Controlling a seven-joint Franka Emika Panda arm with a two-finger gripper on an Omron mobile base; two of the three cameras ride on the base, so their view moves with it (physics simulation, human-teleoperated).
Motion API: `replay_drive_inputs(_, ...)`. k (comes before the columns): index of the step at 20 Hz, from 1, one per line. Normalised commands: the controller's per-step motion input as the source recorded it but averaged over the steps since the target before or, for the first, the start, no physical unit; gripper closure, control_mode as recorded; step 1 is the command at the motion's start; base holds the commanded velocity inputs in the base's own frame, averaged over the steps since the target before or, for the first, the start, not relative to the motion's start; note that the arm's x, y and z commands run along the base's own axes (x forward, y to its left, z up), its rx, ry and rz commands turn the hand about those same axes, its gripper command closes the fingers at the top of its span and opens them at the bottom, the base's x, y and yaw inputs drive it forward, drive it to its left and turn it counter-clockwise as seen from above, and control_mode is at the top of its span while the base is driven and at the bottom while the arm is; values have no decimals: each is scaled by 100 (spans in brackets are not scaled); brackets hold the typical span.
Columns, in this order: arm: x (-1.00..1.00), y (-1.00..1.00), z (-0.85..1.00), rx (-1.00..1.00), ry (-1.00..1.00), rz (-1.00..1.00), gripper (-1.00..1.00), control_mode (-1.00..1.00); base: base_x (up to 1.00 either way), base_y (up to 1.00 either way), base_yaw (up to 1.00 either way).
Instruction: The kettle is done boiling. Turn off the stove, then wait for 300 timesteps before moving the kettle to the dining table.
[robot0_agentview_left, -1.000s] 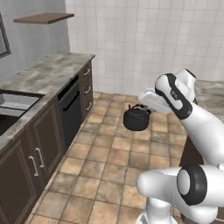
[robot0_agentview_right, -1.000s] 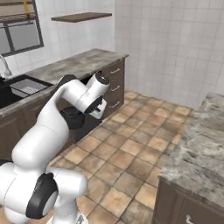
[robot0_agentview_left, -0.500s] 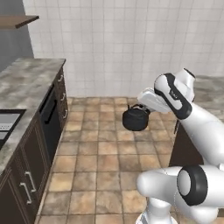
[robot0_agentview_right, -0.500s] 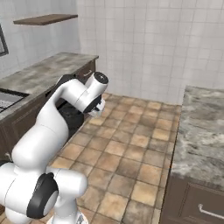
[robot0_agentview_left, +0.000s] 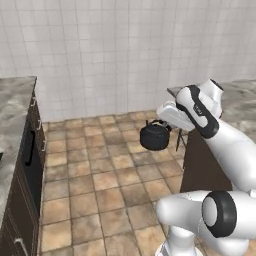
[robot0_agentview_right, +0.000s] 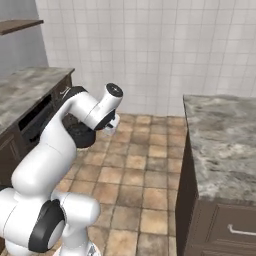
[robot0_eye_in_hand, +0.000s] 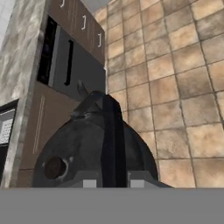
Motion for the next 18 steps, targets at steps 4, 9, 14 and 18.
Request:
replay_drive_inputs(4,0,0,0,0,0,0,100,100,58,41,-40)
replay_drive_inputs(9,0,0,0,0,0,0,100,100,60,45,-39)
replay_drive_inputs(14,0,0,0,0,0,0,100,100,60,52,-39)
replay_drive_inputs(18,0,0,0,0,0,0,100,100,60,55,-40)
